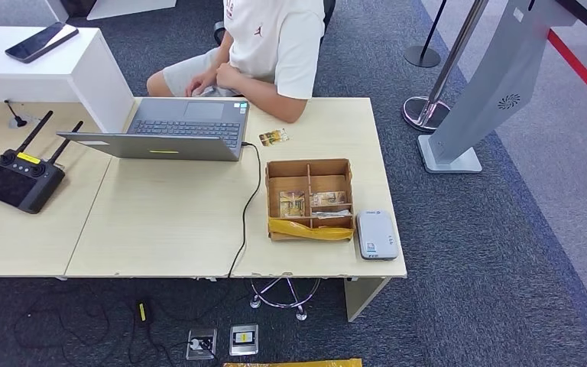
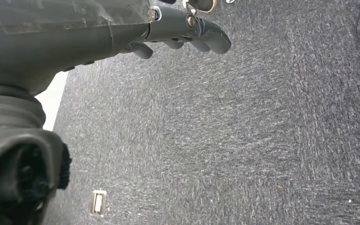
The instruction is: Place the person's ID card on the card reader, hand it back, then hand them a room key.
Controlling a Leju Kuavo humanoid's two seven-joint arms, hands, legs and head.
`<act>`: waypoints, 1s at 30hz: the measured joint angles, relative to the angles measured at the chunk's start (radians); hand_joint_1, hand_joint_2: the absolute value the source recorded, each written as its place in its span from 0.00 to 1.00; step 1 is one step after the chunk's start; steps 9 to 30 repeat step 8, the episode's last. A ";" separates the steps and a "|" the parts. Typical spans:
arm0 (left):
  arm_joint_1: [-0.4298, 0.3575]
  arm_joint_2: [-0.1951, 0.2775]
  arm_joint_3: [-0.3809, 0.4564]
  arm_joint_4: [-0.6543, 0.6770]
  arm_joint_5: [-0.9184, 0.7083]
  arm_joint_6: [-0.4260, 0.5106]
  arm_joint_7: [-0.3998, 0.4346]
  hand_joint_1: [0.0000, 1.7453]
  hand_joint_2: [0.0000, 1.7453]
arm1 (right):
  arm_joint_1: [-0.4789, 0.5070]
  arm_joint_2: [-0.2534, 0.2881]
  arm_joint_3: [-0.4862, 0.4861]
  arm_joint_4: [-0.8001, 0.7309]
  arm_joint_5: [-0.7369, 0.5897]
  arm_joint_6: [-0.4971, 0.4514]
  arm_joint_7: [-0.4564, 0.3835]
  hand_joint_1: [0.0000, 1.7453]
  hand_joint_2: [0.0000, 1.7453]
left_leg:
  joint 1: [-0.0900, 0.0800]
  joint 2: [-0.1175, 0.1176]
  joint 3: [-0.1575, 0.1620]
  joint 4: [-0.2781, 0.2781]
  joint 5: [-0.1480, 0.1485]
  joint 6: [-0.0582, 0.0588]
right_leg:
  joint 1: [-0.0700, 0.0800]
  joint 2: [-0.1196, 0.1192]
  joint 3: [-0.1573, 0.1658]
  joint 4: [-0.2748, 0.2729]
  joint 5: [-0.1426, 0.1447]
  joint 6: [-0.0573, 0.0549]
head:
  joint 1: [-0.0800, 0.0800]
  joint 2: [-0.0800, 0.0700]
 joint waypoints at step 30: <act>-0.001 0.005 -0.001 0.000 0.000 -0.006 0.000 0.00 0.00 | 0.000 0.024 0.001 0.000 0.012 0.000 -0.006 0.00 1.00 | 0.000 0.000 0.000 0.000 0.000 0.000 | 0.000 0.000 0.000 0.000 0.000 0.000 | 0.000 0.000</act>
